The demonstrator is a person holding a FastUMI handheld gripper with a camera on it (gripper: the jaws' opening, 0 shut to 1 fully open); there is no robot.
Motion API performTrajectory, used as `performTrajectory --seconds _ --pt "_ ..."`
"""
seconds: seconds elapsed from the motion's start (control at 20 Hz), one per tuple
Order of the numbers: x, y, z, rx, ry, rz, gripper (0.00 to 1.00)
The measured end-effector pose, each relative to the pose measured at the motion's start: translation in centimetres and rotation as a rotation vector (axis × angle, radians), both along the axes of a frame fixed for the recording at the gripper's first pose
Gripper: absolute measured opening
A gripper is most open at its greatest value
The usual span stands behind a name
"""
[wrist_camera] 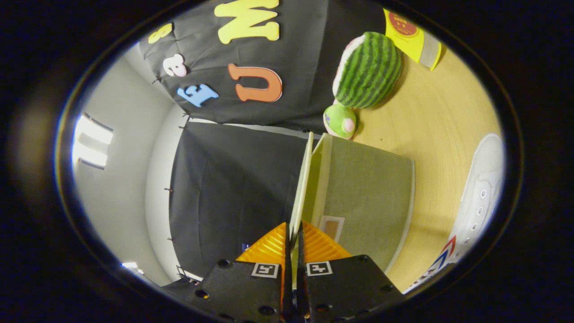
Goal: Open the storage box then place both shoes into the box .Put the left shoe in first, then the right shoe, with the right side of both shoes facing outward in a uniform manner.
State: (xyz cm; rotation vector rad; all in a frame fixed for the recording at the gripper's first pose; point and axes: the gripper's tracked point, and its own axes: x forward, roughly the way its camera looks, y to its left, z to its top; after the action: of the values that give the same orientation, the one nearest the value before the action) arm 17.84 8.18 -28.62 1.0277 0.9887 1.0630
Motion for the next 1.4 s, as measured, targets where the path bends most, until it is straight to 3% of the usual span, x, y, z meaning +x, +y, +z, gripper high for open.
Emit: performTrajectory --seconds 0.5,0.85,1.2,1.4 --pt "-2.8 4.3 6.8 -0.070 -0.121 0.014 0.09" --pt "-3.3 10.7 11.2 -0.127 -0.203 -0.039 0.09" --pt "-3.6 19.1 11.7 -0.122 -0.212 -0.096 0.07" --pt "-4.7 21.5 12.0 -0.168 -0.340 -0.131 0.08"
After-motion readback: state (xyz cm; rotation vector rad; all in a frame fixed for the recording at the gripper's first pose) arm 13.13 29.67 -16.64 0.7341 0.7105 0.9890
